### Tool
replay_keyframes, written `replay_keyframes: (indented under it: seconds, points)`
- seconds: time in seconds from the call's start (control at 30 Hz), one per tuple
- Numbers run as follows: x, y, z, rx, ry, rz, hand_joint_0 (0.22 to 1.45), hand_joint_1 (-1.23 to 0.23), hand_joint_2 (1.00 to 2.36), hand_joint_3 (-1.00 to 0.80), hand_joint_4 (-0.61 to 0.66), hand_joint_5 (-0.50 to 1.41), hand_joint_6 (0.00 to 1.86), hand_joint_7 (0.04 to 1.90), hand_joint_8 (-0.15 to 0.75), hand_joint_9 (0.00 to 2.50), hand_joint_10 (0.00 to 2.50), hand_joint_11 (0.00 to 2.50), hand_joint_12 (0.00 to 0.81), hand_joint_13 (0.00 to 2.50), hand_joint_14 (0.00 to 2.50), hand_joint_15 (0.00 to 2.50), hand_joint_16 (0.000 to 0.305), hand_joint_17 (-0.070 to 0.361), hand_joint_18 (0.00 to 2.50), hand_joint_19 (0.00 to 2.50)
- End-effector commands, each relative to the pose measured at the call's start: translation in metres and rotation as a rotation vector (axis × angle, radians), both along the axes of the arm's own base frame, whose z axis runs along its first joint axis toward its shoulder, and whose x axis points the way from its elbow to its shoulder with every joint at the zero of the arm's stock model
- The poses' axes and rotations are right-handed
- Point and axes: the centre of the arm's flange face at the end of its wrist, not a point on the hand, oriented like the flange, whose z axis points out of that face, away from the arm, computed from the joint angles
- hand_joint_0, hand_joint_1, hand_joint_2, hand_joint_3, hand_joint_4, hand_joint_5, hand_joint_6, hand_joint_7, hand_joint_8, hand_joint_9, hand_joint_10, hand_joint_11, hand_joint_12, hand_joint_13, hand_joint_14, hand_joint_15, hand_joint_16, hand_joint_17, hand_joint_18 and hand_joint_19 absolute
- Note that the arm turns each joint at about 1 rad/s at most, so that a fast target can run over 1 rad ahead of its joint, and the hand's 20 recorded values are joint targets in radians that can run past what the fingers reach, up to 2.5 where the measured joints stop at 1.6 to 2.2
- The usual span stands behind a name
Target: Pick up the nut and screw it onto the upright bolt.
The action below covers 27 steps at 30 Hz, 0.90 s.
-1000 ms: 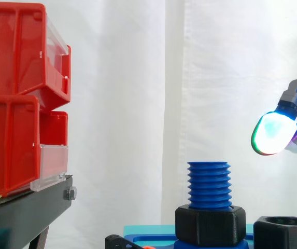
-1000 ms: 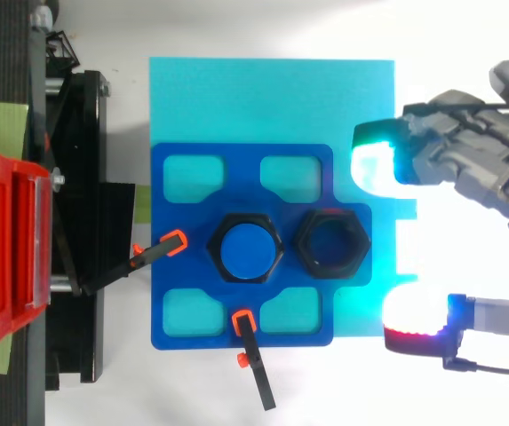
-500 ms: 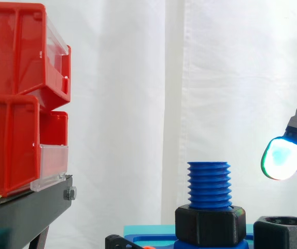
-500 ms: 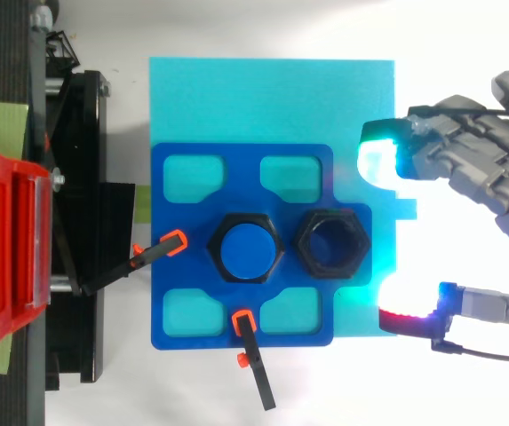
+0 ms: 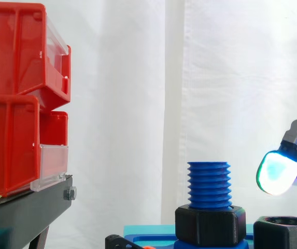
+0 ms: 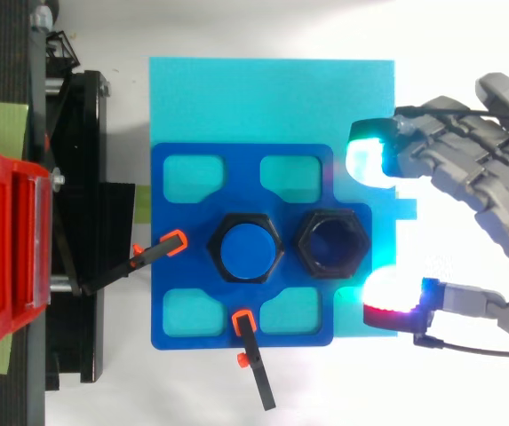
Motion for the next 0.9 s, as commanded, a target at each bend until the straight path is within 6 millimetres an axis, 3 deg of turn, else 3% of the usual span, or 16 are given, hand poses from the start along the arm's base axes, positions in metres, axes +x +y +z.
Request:
replay_keyframes:
  seconds: [0.0, 0.1, 0.73, 0.87]
  points:
    - [0.002, 0.005, -0.012, -0.007, 0.012, 0.004, 0.45, -0.74, 1.0, -0.5, 0.23, -0.21, 0.5, 0.74, 0.308, 0.52, 0.0, 0.01, 0.397, 0.42, 0.0, 0.0, 0.052, 0.116, 0.36, 0.03]
    - [0.006, 0.008, -0.02, -0.005, 0.007, 0.01, 0.45, -0.73, 1.0, -0.5, 0.23, -0.21, 0.5, 0.74, 0.31, 0.51, 0.0, 0.01, 0.398, 0.42, 0.0, 0.0, 0.052, 0.117, 0.36, 0.03]
    - [0.011, 0.011, -0.018, -0.037, -0.002, 0.008, 0.41, -0.74, 1.0, -0.5, 0.24, -0.22, 0.5, 0.74, 0.321, 0.48, 0.0, 0.0, 0.416, 0.4, 0.0, 0.0, 0.057, 0.128, 0.36, 0.04]
    - [0.013, 0.009, -0.027, -0.043, 0.009, 0.004, 0.41, -0.74, 1.0, -0.5, 0.24, -0.22, 0.5, 0.75, 0.323, 0.48, 0.0, 0.01, 0.416, 0.4, 0.0, 0.0, 0.057, 0.128, 0.36, 0.03]
